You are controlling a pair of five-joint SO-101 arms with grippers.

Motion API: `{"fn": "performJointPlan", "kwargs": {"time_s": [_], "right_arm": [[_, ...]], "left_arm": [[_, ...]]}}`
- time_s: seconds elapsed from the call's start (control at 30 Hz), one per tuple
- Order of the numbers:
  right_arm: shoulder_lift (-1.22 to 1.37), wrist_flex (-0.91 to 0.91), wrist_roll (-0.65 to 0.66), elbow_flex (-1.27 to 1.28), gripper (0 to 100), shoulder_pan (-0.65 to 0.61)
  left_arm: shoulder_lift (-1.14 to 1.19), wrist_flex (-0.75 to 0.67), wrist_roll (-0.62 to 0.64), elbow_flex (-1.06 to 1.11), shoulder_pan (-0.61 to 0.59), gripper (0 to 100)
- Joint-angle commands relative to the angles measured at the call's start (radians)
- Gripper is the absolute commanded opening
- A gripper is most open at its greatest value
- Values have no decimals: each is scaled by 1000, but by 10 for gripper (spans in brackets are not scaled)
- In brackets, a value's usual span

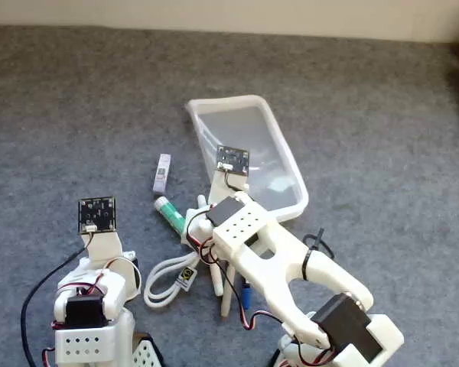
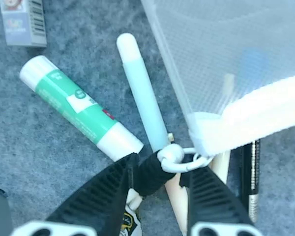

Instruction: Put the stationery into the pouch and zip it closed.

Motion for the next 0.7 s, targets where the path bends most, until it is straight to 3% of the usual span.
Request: {"fn": "performJointPlan", "kwargs": {"time_s": [0.0, 0.3, 0.67], "right_arm": [[13, -27, -3, -30, 135, -13], [197, -24, 38, -42, 132, -30], [-1, 22, 44, -18, 130, -24]], "left_arm": [[-7, 2, 11, 18, 10, 7], [-7, 2, 11, 18, 10, 7], [-7, 2, 11, 18, 10, 7]]}}
